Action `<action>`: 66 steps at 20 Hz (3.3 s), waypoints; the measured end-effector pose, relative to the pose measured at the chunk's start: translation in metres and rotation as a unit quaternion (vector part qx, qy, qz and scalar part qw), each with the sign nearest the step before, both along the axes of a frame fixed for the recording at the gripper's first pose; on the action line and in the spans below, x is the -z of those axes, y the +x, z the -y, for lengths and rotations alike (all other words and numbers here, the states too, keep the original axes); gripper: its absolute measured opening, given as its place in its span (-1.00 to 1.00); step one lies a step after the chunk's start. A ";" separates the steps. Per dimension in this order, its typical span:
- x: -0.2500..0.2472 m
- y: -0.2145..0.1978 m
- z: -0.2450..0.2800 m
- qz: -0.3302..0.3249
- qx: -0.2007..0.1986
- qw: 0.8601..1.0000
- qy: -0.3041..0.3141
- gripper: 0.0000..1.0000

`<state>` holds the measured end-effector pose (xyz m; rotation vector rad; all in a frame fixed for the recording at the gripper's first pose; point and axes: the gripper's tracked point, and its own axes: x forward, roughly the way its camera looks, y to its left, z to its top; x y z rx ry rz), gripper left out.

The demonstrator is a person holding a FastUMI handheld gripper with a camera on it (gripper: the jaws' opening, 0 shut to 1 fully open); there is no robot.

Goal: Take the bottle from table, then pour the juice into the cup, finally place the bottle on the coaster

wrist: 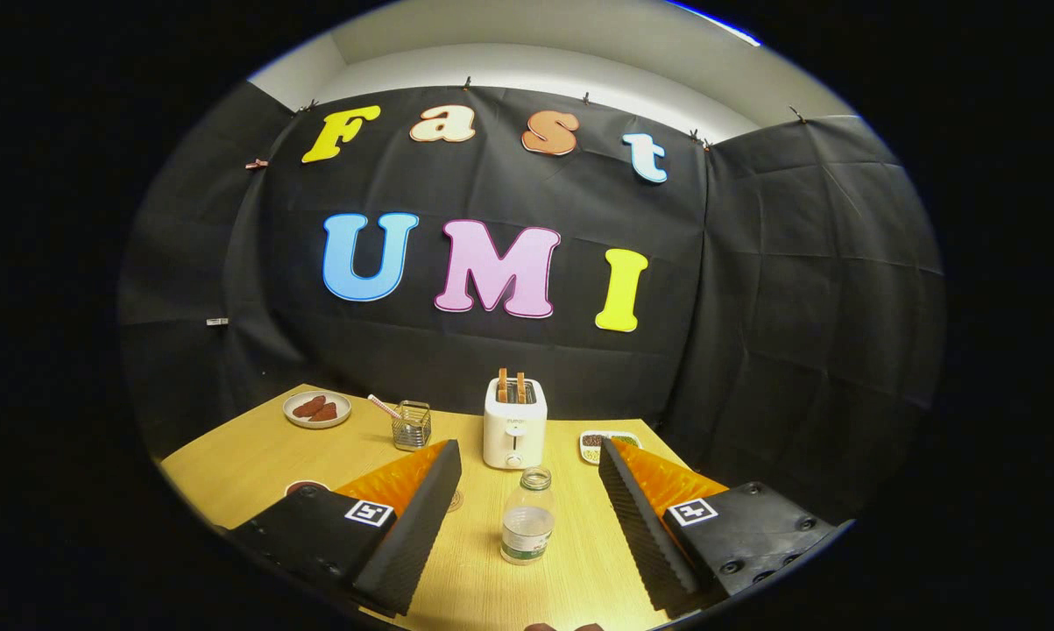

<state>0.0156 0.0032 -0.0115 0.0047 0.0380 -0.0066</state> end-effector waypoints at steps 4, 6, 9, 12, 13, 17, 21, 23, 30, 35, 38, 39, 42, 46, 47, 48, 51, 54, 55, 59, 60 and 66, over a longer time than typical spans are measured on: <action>0.003 0.006 0.000 -0.007 -0.005 1.000 0.009 0.95; 0.006 0.008 -0.002 -0.015 -0.013 1.000 0.006 0.95; 0.001 0.013 0.000 -0.005 -0.020 1.000 -0.003 0.95; 0.003 0.022 -0.003 -0.004 -0.028 1.000 -0.001 0.95; 0.003 0.026 -0.004 -0.004 -0.030 1.000 0.000 0.95; 0.007 0.039 -0.004 -0.001 -0.035 0.999 0.001 0.95; 0.018 0.053 0.001 -0.009 -0.039 0.999 0.006 0.95; 0.027 0.059 0.002 -0.013 -0.043 0.999 0.009 0.95; 0.063 0.078 0.003 -0.036 -0.055 0.998 0.022 0.95; 0.091 0.091 0.004 -0.053 -0.060 0.996 0.028 0.95; 0.106 0.098 0.003 -0.060 -0.067 0.996 0.024 0.95; 0.111 0.099 0.003 -0.062 -0.069 0.995 0.024 0.95; 0.129 0.103 0.005 -0.074 -0.072 0.994 0.034 0.95; 0.156 0.102 0.003 -0.096 -0.082 0.991 0.039 0.95; 0.159 0.104 0.005 -0.096 -0.082 0.991 0.038 0.95; 0.163 0.105 0.005 -0.096 -0.084 0.991 0.037 0.95; 0.175 0.106 0.006 -0.105 -0.088 0.990 0.042 0.95; 0.183 0.104 0.003 -0.106 -0.094 0.989 0.035 0.95; 0.184 0.104 0.004 -0.104 -0.096 0.989 0.030 0.95; 0.191 0.105 0.003 -0.105 -0.104 0.989 0.026 0.95; 0.193 0.106 0.003 -0.107 -0.104 0.988 0.026 0.95; 0.197 0.106 0.004 -0.104 -0.106 0.989 0.029 0.78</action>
